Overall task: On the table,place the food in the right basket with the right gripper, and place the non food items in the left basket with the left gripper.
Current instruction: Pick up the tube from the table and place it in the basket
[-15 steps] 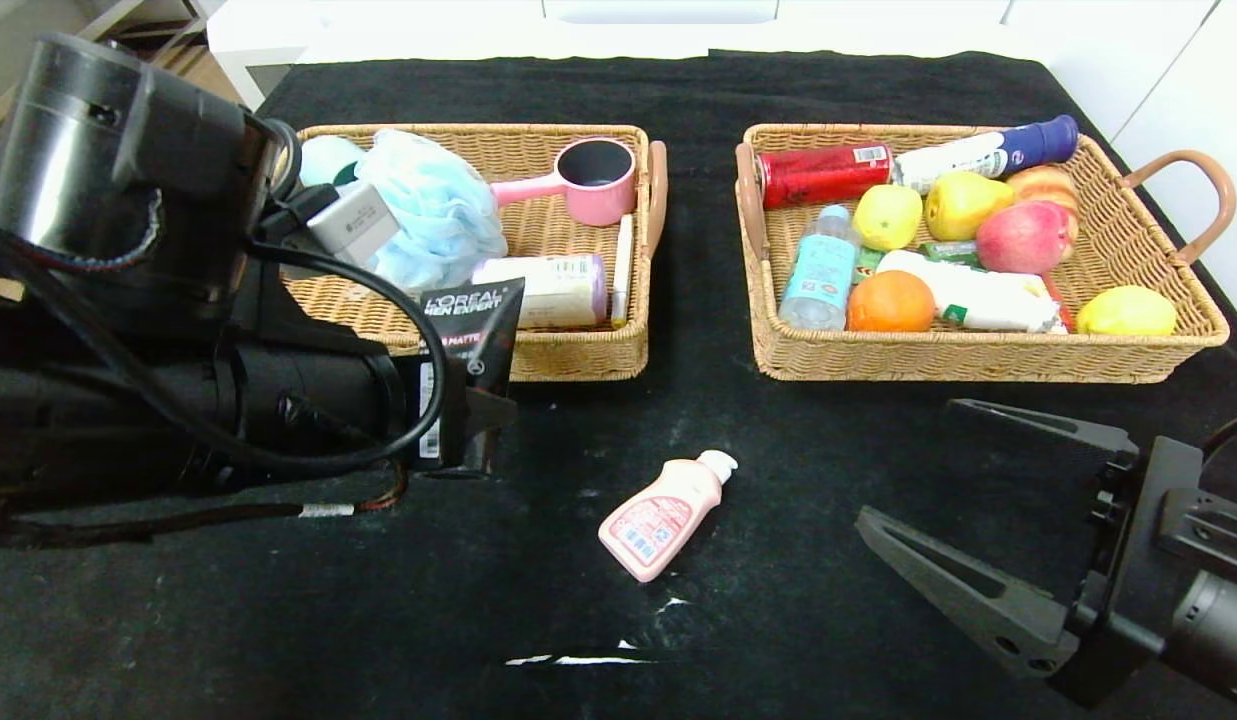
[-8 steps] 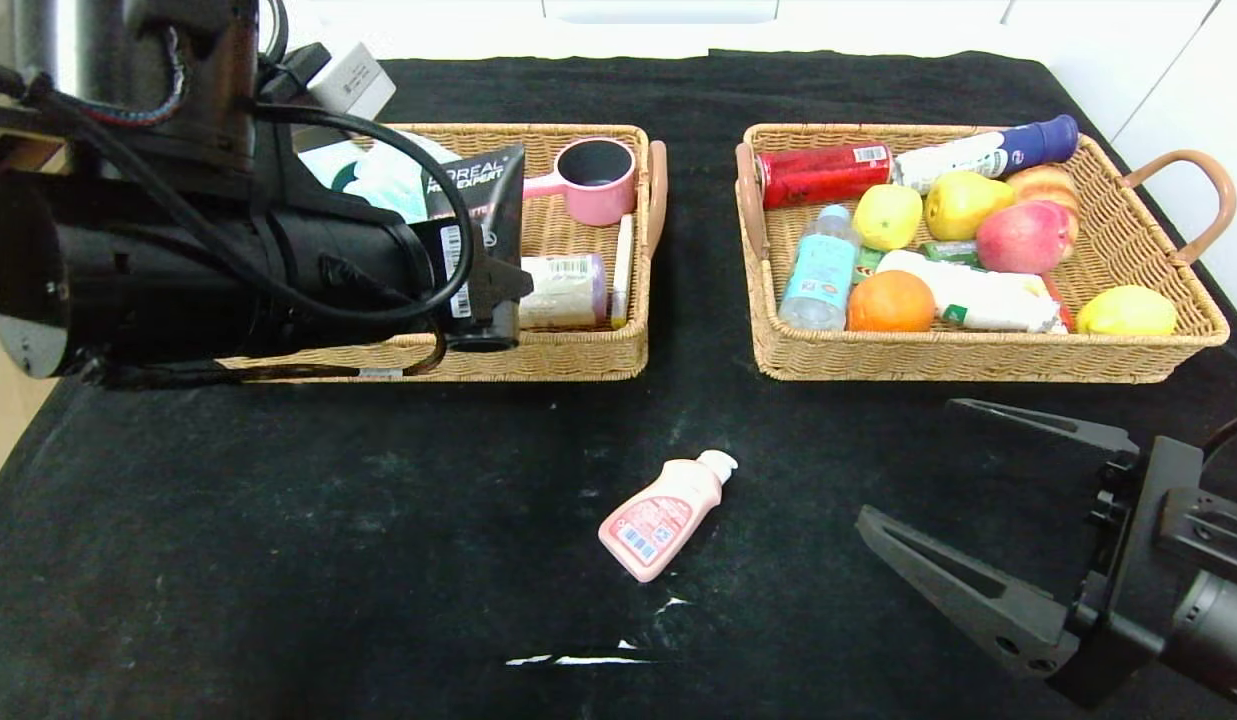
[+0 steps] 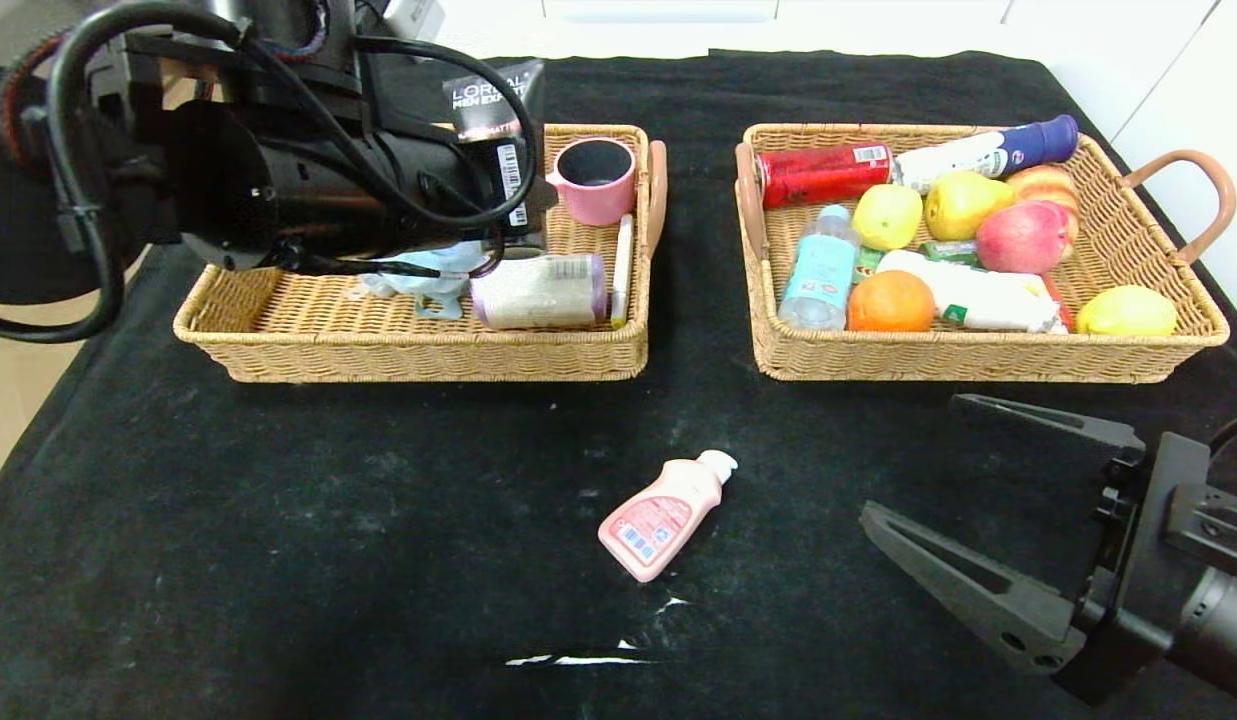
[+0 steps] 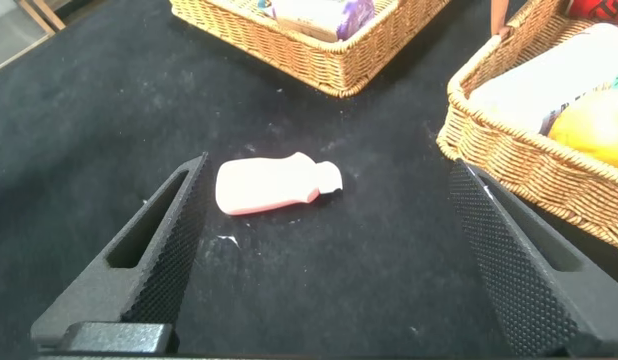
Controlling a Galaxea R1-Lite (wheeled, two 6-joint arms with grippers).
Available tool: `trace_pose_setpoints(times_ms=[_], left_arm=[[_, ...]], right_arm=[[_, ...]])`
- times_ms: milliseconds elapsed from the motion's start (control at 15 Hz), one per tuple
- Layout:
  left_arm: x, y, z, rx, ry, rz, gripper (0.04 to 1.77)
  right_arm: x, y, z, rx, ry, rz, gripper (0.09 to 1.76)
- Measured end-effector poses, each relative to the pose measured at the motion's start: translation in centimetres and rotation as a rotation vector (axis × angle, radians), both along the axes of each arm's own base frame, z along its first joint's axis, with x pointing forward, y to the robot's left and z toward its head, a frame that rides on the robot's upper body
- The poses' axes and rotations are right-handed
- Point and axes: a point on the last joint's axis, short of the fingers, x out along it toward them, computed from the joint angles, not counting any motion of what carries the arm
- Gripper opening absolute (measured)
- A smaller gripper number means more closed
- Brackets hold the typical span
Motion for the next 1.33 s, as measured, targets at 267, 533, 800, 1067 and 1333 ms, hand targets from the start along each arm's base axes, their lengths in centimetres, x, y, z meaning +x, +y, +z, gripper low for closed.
trace_pose_setpoints(times_ms=[267,533,800,1067,1333], left_arm=[[2.5,-0.5,0.3,-0.009,-0.030,0.028,0.84],[4.6,-0.4,-0.4,0.000,-0.028,0.059,0.84],[5.7,-0.4,-1.2,0.012,-0.014,0.077,0.84],[6.0,-0.3,-1.4,0.015,-0.010,0.082,0.86],[6.0,-0.3,-1.4,0.017,-0.009,0.088,1.21]], right_arm=[[-0.1,-0.1,0.1,0.004,-0.005,0.000,1.71],[-0.1,-0.1,0.2,0.006,-0.007,0.000,1.71],[-0.2,-0.1,0.2,0.009,-0.010,0.000,1.71],[-0.2,-0.2,0.3,0.010,-0.013,0.000,1.71],[-0.3,-0.3,0.5,0.014,-0.018,0.002,1.71]])
